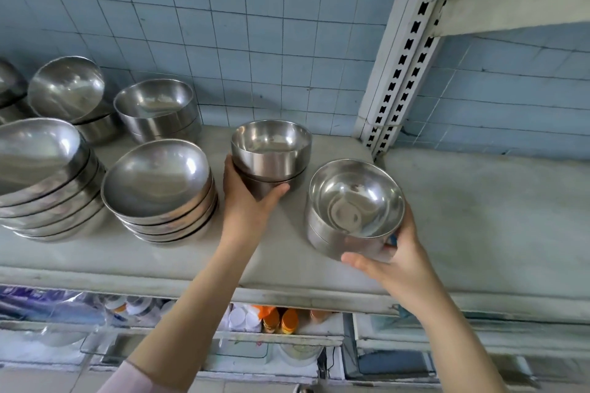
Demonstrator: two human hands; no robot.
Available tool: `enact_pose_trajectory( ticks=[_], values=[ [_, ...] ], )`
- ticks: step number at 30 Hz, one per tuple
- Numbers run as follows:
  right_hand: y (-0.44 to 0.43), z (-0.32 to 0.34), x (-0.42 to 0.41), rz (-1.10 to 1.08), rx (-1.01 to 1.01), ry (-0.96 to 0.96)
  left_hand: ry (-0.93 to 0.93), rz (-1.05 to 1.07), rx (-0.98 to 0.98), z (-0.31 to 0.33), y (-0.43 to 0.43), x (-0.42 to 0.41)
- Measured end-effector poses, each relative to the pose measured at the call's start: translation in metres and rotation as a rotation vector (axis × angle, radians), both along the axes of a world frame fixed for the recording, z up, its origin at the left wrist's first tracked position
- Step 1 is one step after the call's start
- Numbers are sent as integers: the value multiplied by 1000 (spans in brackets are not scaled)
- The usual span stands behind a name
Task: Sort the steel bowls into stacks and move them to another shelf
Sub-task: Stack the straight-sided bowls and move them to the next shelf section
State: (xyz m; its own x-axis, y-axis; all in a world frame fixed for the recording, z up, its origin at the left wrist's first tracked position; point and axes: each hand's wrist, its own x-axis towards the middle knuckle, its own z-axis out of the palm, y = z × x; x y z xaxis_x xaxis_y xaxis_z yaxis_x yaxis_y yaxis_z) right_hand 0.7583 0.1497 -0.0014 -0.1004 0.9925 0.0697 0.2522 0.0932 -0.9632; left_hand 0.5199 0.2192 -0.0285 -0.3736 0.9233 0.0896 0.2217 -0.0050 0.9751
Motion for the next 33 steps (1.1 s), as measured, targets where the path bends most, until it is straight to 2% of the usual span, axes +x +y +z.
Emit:
enact_pose_trajectory(
  ticks=[2,5,11,16,19,22,25,29,33],
  values=[
    [-1,-2,-7,-68,22,26,33,-12,-15,6,0,-1],
    [-5,-6,-15,-134,51,35,74,-29,93,18,3,-4],
    [-10,-8,-23,-218,45,-24,45,-71,160,38,8,-5],
    [-11,-8,-23,-268,26,-53,82,-33,338,53,-6,-6],
    [-9,-8,-19,-261,10,-89,-7,-180,403,77,-21,2],
    [-7,-5,-19,-205,25,-102,-68,-388,397,91,-39,14],
    [-6,-6,-18,-199,80,-119,7,-529,350,88,-48,28],
    [-5,-13,-13,-223,56,-113,81,-628,286,74,-50,38],
    [-4,-9,-11,-199,111,-159,87,-615,236,63,-46,35]
  ],
)
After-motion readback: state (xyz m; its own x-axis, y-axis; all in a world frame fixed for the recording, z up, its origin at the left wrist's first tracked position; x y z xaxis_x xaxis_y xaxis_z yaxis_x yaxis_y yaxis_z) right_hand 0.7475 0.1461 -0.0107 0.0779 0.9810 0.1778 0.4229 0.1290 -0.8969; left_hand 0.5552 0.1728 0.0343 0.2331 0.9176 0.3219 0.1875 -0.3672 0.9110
